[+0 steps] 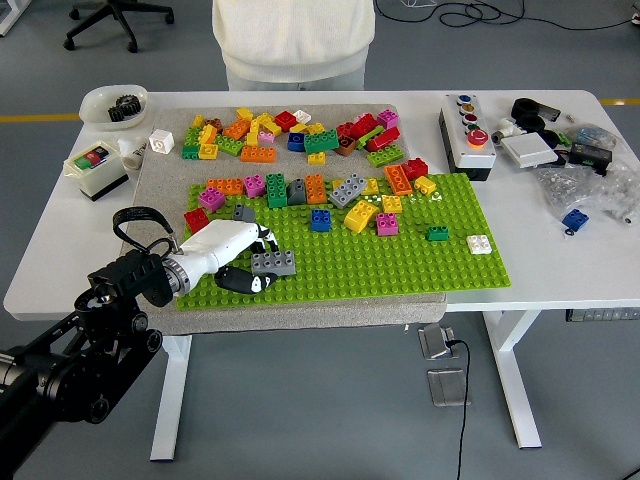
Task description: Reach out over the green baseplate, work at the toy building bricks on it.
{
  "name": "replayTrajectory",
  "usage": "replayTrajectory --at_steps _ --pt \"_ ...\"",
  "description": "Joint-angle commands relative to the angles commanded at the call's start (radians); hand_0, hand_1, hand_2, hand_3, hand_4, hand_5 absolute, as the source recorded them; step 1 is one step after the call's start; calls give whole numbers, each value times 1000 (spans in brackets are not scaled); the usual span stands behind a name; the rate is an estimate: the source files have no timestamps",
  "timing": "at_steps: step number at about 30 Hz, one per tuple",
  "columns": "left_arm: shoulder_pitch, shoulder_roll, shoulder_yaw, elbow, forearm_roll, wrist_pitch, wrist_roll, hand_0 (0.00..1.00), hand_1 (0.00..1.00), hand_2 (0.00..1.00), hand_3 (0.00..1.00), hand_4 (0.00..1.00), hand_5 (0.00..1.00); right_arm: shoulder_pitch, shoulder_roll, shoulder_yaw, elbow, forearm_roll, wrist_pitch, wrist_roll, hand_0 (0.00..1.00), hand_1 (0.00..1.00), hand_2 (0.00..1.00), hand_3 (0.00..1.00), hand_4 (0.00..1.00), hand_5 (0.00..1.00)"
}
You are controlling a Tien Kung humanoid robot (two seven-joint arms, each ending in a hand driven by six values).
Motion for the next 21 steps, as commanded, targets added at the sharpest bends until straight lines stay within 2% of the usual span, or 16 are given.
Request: replayTrajectory --at_steps 21 --pt "12 9 1 -27 0 -17 0 705 584 524 541 500 258 -1 0 -1 0 0 0 -1 730 609 615 519 712 522"
